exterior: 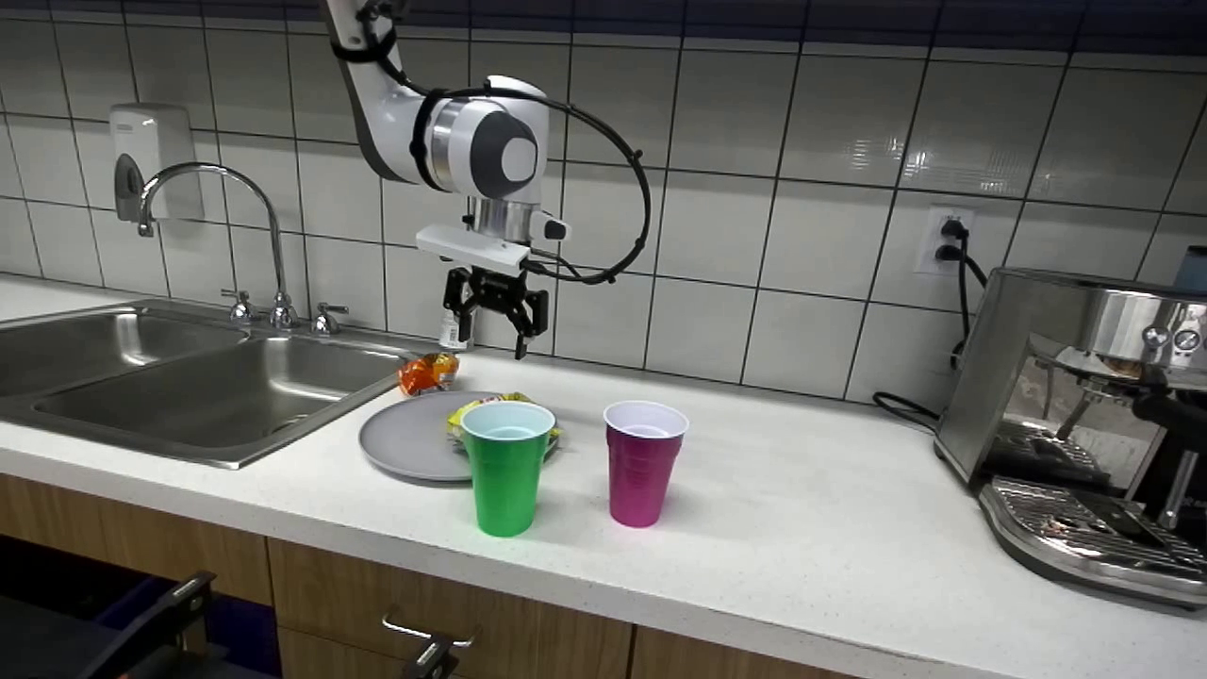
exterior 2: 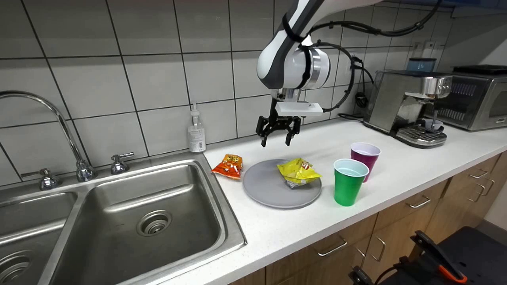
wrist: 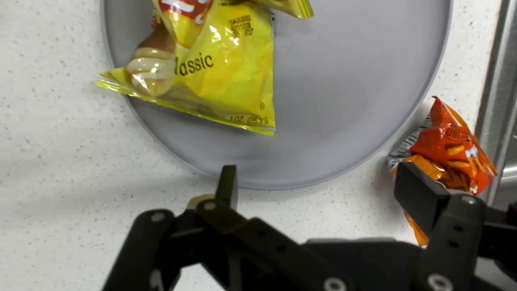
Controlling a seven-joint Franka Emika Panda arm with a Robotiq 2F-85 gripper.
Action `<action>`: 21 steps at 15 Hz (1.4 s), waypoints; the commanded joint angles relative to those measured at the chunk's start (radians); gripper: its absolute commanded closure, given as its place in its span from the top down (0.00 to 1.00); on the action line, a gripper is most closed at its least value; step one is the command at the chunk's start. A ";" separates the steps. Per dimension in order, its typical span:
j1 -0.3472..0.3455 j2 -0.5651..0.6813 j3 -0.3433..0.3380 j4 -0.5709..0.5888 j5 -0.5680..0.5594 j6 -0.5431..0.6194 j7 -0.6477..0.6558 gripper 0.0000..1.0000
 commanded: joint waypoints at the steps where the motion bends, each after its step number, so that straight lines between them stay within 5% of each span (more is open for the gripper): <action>1: 0.031 -0.060 -0.050 -0.061 -0.074 -0.024 0.062 1.00; 8: 0.051 -0.091 -0.100 -0.116 -0.178 -0.068 0.122 1.00; 21: 0.033 -0.051 -0.086 -0.113 -0.151 -0.085 0.090 1.00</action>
